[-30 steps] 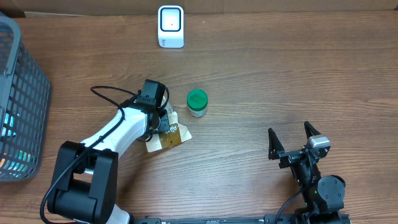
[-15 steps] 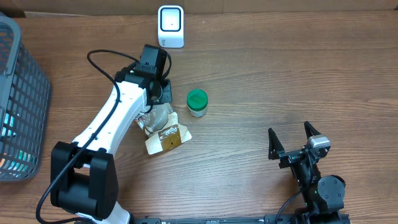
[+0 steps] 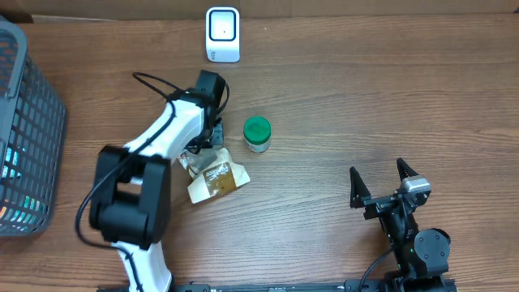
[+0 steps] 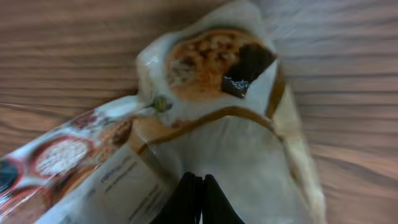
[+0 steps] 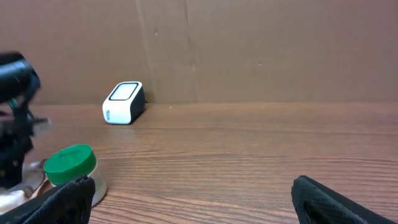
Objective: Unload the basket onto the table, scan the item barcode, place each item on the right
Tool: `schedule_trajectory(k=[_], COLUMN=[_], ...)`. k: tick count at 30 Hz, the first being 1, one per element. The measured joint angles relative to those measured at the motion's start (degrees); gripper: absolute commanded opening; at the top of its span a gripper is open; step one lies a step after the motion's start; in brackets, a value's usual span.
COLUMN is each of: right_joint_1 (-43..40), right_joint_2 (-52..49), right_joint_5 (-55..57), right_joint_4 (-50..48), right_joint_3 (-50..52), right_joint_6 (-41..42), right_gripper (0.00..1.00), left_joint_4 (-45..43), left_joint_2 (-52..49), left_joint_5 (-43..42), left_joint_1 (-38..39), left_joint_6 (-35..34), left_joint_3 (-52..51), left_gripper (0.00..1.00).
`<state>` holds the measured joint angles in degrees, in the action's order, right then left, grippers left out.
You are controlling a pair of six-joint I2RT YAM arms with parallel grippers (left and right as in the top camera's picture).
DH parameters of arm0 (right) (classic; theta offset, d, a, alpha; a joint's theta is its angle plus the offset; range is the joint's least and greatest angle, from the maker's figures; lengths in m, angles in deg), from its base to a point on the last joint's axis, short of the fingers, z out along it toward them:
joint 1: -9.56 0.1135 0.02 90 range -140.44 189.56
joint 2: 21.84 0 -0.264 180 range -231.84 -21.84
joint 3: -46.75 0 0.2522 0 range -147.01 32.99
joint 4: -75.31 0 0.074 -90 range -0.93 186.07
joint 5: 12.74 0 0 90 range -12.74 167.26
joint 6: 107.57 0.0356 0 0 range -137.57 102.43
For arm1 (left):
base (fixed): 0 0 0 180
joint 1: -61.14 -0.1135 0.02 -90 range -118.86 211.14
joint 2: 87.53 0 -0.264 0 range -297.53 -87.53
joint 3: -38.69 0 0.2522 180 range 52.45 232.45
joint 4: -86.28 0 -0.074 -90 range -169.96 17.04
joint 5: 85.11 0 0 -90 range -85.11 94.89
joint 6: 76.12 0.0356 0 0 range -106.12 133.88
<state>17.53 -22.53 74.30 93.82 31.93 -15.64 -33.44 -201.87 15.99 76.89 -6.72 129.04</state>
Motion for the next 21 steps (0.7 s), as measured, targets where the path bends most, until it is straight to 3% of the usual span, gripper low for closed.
schedule_trajectory(k=[14,21], right_joint_1=[0.0,-0.02], right_joint_2=[0.0,0.0], right_joint_5=[0.0,0.02], right_joint_4=[0.04,0.04], right_joint_3=[0.0,0.0], right_joint_6=[0.0,0.0], right_gripper=[1.0,1.0], left_joint_4=[-1.81,-6.34], left_joint_2=[-3.58,-4.94], left_joint_5=[1.36,-3.32], left_joint_1=[0.0,0.02], left_joint_6=[0.85,11.56], left_joint_3=[3.08,8.39], left_gripper=[0.04,0.04])
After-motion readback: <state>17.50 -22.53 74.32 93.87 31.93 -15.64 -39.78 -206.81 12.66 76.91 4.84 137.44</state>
